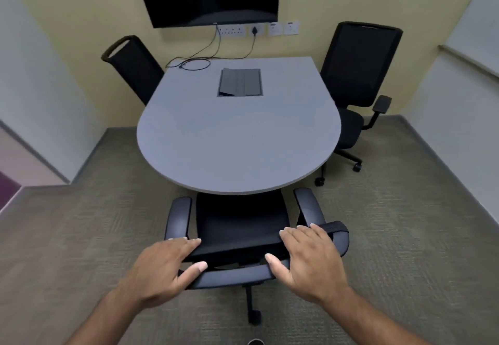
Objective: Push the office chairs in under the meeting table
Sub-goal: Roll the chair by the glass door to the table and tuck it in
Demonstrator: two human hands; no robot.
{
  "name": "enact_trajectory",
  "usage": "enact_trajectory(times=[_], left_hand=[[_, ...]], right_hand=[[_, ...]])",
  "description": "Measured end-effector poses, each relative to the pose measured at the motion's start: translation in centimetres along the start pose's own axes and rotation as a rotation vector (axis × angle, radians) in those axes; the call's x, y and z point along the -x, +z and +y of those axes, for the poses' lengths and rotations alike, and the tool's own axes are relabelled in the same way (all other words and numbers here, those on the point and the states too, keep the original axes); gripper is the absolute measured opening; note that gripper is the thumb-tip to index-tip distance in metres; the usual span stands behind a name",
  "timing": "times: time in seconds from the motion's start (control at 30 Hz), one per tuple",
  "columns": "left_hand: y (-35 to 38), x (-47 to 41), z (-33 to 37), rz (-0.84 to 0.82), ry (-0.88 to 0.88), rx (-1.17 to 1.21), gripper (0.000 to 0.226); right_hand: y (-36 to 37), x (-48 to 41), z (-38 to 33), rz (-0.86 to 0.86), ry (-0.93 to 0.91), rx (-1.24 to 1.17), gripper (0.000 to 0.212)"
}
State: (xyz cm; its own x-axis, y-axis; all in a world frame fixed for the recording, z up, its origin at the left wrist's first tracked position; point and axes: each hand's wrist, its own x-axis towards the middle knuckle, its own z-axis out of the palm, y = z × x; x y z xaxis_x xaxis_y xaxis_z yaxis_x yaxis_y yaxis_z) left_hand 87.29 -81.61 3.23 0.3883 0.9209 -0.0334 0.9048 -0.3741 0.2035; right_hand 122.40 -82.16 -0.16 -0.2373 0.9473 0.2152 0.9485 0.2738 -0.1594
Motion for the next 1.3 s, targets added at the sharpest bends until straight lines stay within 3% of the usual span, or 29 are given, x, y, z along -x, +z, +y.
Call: enact_trajectory(times=[0.1,0.3,0.57,0.73,0.87,1.03,1.3], left_hand=[[0.5,0.4,2.6,-0.078,-0.115,-0.063,0.112],[1.6,0.5,7.4,0.102,-0.183,-0.1,0.1],[1.2,0.4,7.4,0.122,-0.206,-0.157,0.087],[1.0,0.1,6.9,0.044,-0.269,-0.092,0.107],[0.6,-1.9,8.6,-0.046,-0.356,-0.014,0.122],[0.8,-7.5,14.3,0.081,-0.249,-0.049,0.111],[1.2,-19.5,21.9,0.083,-0.127,-0.083,0.107]], right_hand=[[-0.4,0.4,-0.4,-0.022,-0.003,-0.006,0.073],[-1.6,0.4,-0.4,-0.023,-0.035,-0.006,0.075],[-2.9,0.6,-0.4,-0.089,-0.072,-0.025,0.08],[-3.3,0.8,0.7,-0.128,-0.13,-0.098,0.083],[-4.2,0.5,4.3,-0.08,-0.148,-0.151,0.083],[-6.0,-0.5,11.0,-0.056,-0.115,-0.01,0.093],[-7.5,-3.4,21.6,-0.064,0.012,0.051,0.094]])
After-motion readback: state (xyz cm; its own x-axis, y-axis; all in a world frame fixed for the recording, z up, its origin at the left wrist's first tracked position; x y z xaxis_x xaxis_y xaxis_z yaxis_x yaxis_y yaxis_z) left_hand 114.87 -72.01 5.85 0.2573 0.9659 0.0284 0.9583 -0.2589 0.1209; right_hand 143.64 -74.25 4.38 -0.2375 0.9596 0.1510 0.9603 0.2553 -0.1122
